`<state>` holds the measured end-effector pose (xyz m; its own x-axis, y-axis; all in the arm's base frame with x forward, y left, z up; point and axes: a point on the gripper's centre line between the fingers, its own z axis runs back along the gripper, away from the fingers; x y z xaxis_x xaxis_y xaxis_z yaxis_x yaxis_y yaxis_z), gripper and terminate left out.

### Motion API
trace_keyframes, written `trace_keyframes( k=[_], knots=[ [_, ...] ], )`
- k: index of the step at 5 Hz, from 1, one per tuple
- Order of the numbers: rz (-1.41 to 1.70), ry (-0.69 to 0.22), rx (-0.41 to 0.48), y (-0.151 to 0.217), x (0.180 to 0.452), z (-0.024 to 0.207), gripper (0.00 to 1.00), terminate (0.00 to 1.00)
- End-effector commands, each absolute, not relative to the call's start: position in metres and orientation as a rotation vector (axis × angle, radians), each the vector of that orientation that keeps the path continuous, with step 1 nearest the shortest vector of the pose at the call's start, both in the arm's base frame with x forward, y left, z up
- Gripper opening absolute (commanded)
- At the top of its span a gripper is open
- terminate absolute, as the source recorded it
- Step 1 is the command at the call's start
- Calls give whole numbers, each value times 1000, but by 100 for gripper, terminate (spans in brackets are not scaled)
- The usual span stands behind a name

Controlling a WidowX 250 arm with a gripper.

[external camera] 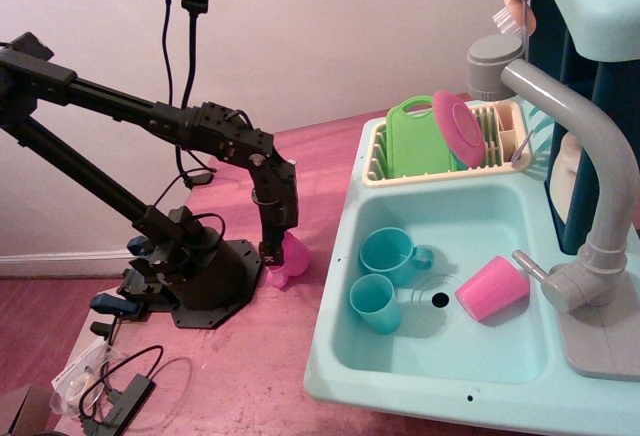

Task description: Put cup from anywhere into sink

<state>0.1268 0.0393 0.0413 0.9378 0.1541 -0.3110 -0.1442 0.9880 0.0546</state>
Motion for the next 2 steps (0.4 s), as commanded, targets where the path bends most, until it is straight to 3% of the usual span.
trace_keyframes(
  k=[1,2],
  knots=[
    [149,312,35,41,135,40,100,0],
    [154,302,48,40,139,44,100,0]
  ],
)
